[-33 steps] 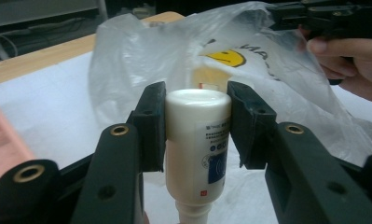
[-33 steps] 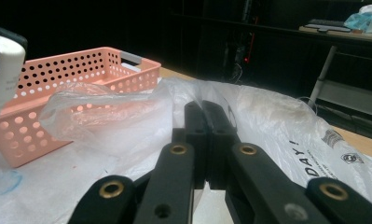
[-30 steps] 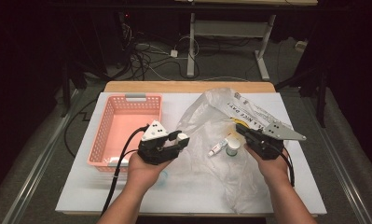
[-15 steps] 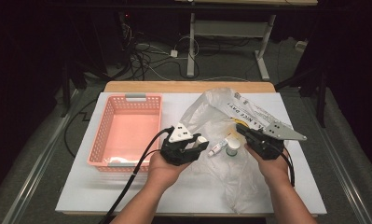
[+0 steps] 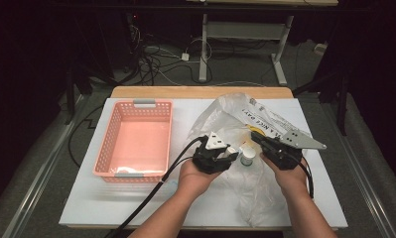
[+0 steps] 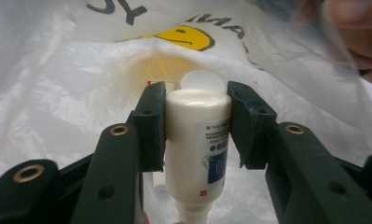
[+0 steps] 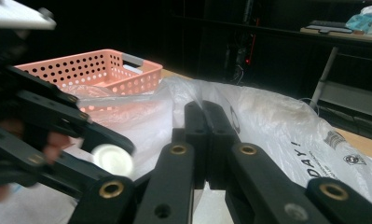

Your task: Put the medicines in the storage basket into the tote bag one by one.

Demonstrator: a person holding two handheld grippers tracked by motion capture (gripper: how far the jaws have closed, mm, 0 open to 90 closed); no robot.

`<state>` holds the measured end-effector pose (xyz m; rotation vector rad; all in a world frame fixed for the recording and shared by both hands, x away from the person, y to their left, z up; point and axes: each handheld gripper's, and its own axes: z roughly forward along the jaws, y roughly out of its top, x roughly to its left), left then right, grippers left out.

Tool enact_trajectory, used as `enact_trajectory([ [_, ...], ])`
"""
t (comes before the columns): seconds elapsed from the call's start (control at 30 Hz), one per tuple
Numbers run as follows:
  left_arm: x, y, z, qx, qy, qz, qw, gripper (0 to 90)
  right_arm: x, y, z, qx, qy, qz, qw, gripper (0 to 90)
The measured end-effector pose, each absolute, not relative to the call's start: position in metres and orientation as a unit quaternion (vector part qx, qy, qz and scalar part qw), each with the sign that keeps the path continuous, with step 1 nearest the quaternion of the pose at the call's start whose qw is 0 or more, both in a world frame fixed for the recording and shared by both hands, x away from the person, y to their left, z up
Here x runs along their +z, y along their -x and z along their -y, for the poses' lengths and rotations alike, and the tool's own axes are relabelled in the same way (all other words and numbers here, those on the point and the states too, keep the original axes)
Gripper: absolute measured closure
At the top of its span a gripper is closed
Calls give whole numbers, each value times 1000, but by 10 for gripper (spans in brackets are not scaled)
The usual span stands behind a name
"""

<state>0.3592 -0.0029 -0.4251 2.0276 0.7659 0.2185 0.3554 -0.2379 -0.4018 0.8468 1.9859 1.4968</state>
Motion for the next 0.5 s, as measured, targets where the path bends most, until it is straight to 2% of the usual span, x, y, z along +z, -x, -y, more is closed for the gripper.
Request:
enact_trajectory([
  [0.23,-442,-376,19,95,-823,-335,448,579,-401,-355,238,553,-313,-730,254,900],
  [0.5,-455,-400,33,78,-817,-356,448,578,-401,-355,239,556,-314,-727,252,900],
])
